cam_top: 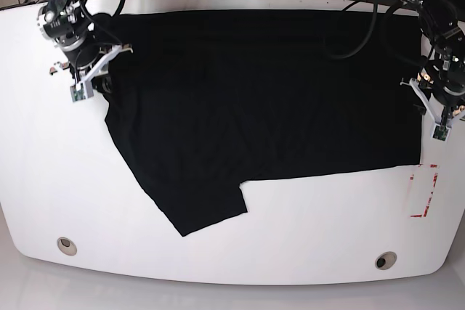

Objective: Layout the t-shirt on the table in an organized manner, then fold the t-shirt properly
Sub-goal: 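Move both grippers down along the t-shirt sides to its middle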

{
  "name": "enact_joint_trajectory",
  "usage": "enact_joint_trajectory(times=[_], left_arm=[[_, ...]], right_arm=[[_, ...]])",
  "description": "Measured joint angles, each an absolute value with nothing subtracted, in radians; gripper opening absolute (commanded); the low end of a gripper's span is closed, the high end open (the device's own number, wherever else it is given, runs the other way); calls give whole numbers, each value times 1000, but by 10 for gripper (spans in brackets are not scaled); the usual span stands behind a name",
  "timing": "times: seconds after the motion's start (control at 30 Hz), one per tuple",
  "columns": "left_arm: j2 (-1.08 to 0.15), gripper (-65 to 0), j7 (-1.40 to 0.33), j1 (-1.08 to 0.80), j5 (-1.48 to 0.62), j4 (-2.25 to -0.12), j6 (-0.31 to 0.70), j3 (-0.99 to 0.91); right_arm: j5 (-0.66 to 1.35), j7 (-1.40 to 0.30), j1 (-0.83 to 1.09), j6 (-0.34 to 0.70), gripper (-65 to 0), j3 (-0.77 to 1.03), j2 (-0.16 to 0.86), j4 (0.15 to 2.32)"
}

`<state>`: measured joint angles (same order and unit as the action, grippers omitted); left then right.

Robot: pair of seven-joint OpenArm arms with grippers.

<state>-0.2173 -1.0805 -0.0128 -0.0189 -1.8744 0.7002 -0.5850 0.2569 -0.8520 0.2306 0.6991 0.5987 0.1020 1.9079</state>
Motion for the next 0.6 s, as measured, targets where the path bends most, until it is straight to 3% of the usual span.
enact_joint_trajectory(times=[0.1, 0.23, 0.6], left_arm=[[-217, -274, -1080, 19, -19, -1858, 701, -584], [-217, -190, -1085, 67, -7, -1815, 699, -585], [-240, -190, -1080, 260, 4, -1633, 699, -586]], right_arm=[[201, -901, 141, 705, -342, 597, 112, 1880], [130, -897, 16, 697, -344, 601, 118, 1806], [27, -888, -306, 693, -342, 571, 165, 1425]])
